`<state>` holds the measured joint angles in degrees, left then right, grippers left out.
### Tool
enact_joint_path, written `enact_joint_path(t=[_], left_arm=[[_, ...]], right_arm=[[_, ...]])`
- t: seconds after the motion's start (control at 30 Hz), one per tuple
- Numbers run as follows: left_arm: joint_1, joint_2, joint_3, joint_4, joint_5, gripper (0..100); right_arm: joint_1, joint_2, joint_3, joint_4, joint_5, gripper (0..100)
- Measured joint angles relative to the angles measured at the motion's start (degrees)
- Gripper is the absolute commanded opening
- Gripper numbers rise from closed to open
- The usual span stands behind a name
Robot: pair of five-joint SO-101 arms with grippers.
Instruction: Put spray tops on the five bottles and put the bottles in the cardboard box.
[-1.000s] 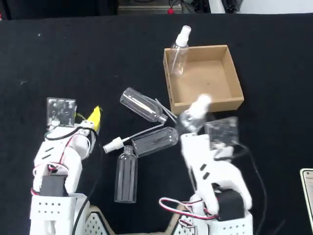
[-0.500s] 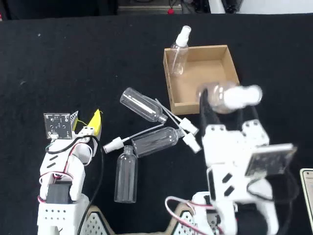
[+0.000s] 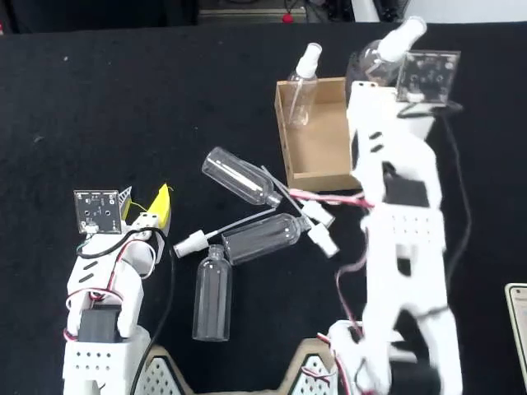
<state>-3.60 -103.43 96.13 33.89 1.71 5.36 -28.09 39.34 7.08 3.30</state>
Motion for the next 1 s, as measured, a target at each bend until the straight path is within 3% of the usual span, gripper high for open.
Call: enact_joint_path(t=[0.37,1.0], left_arm=[[0.0,0.0,0.0,0.0,0.0,20],[0.0,0.62,0.0,0.0,0.0,20]], right_arm=[[0.18,20.04,-0.09,-20.66,0.0,1.1],[0.26,46.95,-16.26,-22.33,0.0,1.1]])
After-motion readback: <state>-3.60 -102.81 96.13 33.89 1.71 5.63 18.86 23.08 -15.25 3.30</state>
